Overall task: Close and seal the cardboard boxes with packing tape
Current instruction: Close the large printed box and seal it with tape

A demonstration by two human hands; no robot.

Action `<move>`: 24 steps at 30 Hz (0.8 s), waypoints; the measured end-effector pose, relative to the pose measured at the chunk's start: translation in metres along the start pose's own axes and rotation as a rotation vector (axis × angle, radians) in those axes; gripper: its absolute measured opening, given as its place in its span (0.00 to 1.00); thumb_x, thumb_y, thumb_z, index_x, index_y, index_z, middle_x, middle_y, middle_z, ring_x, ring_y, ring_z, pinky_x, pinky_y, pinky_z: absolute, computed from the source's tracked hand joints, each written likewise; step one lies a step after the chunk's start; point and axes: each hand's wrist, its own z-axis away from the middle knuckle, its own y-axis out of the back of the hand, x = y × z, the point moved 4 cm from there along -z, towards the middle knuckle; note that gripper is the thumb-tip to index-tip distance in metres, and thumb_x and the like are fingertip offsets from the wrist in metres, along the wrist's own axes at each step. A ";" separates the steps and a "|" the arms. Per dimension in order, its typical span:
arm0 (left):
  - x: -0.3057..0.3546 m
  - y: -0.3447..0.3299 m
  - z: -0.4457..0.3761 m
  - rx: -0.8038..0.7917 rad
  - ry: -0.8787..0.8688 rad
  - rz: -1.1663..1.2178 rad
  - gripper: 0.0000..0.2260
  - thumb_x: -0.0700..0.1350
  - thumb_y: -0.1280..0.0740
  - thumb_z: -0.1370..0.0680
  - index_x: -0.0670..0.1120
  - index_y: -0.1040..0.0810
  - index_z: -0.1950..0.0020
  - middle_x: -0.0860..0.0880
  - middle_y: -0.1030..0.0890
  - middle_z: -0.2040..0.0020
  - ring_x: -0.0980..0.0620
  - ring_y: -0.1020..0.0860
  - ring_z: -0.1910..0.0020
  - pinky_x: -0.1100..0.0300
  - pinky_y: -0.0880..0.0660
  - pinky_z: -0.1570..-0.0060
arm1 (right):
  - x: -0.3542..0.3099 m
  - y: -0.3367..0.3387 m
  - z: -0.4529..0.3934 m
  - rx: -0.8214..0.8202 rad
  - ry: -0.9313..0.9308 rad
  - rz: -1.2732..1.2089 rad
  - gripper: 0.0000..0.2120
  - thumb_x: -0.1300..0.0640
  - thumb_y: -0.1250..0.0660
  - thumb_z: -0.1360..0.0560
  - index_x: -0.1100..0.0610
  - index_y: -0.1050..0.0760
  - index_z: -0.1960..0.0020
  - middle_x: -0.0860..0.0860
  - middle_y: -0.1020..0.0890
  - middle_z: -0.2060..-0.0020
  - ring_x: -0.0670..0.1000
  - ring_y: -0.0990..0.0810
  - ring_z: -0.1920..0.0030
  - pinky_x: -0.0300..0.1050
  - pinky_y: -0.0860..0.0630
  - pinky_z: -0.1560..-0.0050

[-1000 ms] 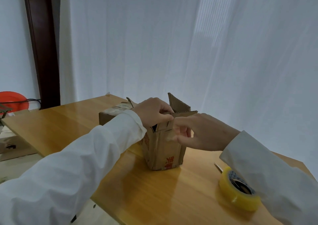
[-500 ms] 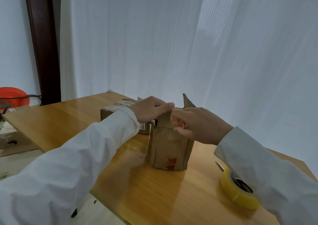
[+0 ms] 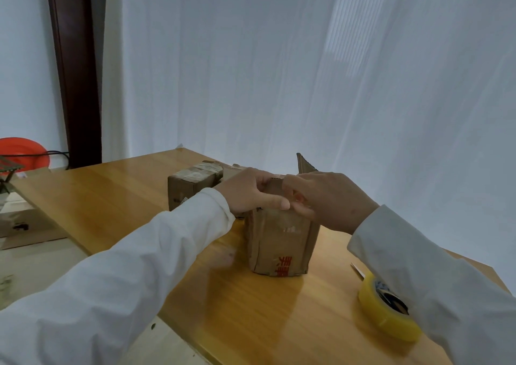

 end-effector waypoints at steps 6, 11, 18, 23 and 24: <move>-0.008 -0.010 -0.004 0.099 0.075 -0.133 0.08 0.46 0.30 0.25 0.41 0.20 0.56 0.48 0.22 0.66 0.53 0.25 0.65 0.61 0.28 0.59 | -0.003 0.002 0.001 0.088 -0.044 0.022 0.11 0.58 0.30 0.30 0.52 0.33 0.60 0.42 0.34 0.72 0.48 0.36 0.74 0.33 0.52 0.73; -0.008 -0.014 -0.004 0.152 0.095 -0.138 0.10 0.47 0.31 0.24 0.40 0.19 0.53 0.44 0.19 0.61 0.52 0.24 0.63 0.57 0.25 0.56 | 0.000 0.002 0.004 0.164 -0.214 0.066 0.05 0.53 0.34 0.26 0.53 0.28 0.54 0.47 0.22 0.69 0.51 0.26 0.72 0.35 0.48 0.74; -0.008 -0.015 -0.002 0.155 0.118 -0.100 0.08 0.47 0.32 0.24 0.43 0.19 0.53 0.48 0.18 0.59 0.50 0.21 0.58 0.58 0.24 0.52 | 0.009 0.008 0.011 0.146 -0.534 0.083 0.29 0.33 0.36 0.29 0.49 0.37 0.37 0.47 0.24 0.54 0.53 0.22 0.59 0.42 0.35 0.65; -0.007 -0.018 -0.001 0.107 0.141 -0.073 0.10 0.46 0.31 0.24 0.48 0.24 0.65 0.57 0.27 0.73 0.61 0.29 0.72 0.68 0.33 0.66 | 0.021 0.009 0.008 0.197 -0.398 -0.315 0.17 0.39 0.30 0.31 0.48 0.23 0.48 0.42 0.23 0.56 0.45 0.27 0.53 0.40 0.33 0.50; -0.007 -0.020 -0.001 0.084 0.144 -0.061 0.12 0.46 0.31 0.24 0.49 0.25 0.67 0.58 0.28 0.76 0.63 0.30 0.75 0.70 0.35 0.69 | 0.018 0.005 0.005 0.137 -0.378 -0.382 0.12 0.41 0.30 0.30 0.47 0.21 0.52 0.40 0.22 0.59 0.43 0.26 0.55 0.40 0.32 0.51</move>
